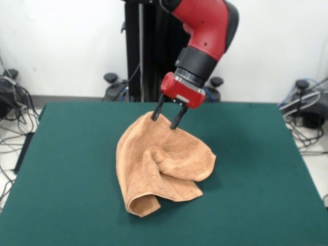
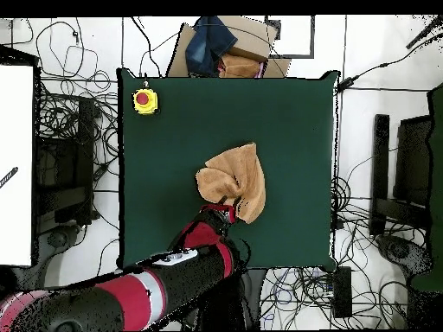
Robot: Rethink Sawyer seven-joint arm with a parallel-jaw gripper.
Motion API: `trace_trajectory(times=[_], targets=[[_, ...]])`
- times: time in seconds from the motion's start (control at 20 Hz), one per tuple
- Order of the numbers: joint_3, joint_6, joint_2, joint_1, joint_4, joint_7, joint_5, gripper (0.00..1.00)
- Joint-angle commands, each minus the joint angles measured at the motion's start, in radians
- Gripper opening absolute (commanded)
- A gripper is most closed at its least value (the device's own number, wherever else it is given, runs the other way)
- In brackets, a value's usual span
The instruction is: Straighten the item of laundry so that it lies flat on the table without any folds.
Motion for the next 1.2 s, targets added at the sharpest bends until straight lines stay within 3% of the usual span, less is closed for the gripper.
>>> trace_trajectory(times=[0.05,0.65,1.2], targets=[[0.044,0.007,-0.048,-0.044,0.041,0.134,-0.056,1.00],[0.043,-0.028,-0.011,-0.023,0.059,0.145,-0.038,1.00],[0.069,-0.019,0.028,0.040,0.060,0.176,0.055,1.00]])
